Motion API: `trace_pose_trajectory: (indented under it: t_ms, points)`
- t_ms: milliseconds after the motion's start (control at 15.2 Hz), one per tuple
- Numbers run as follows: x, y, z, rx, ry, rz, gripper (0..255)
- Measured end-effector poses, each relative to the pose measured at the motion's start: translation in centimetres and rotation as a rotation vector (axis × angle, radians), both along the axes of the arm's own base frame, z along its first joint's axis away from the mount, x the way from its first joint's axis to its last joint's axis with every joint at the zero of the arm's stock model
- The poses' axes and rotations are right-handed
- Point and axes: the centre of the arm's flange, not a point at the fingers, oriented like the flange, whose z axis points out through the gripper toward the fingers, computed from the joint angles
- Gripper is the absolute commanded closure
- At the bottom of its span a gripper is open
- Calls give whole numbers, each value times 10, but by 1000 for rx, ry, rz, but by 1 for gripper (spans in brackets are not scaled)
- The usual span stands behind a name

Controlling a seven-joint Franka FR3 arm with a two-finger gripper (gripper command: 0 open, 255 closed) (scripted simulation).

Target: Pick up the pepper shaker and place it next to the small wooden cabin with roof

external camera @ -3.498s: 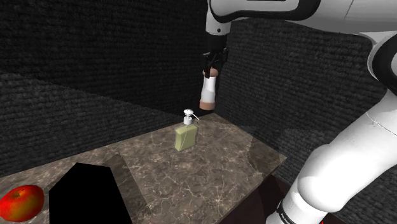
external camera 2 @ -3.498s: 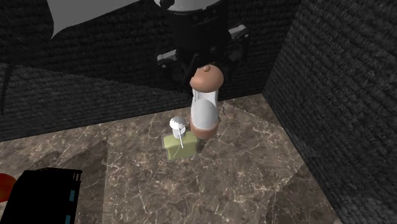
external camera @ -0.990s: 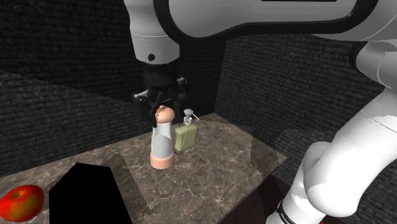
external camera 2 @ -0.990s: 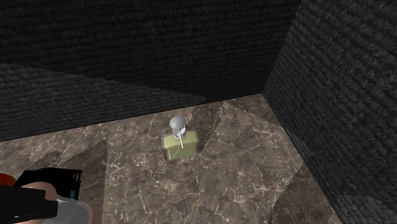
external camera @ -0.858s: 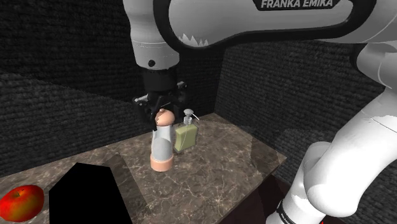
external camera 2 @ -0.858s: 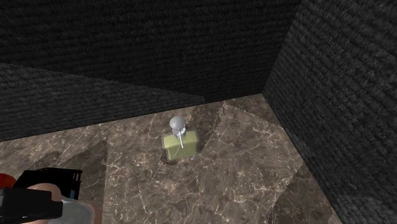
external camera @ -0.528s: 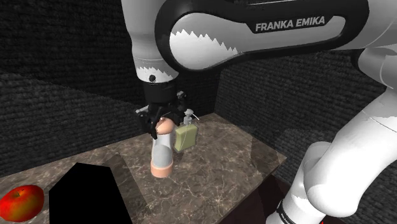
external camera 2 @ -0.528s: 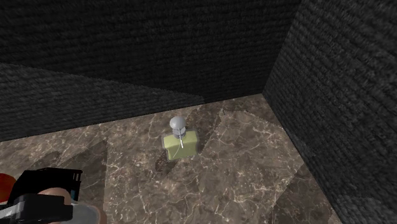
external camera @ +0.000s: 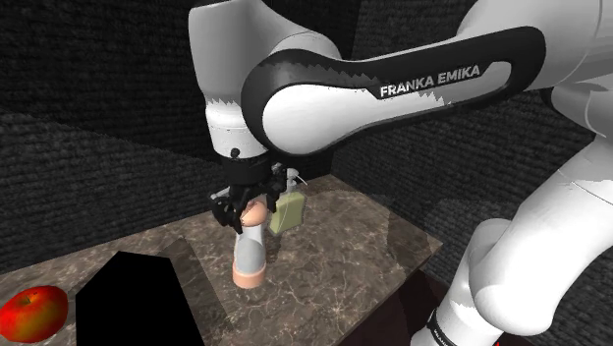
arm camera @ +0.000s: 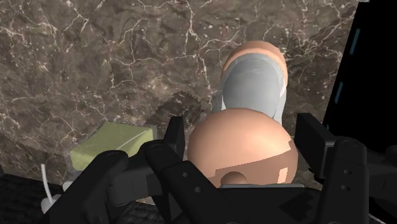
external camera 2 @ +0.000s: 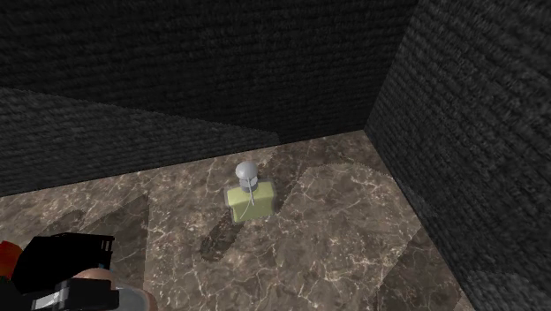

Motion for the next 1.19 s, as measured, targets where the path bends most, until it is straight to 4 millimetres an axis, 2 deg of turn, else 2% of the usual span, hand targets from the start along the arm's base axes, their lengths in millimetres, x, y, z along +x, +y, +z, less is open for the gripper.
trace_pose_trajectory:
  t_ms: [1188]
  points:
    - [-1,1,-95,0,0,0,255]
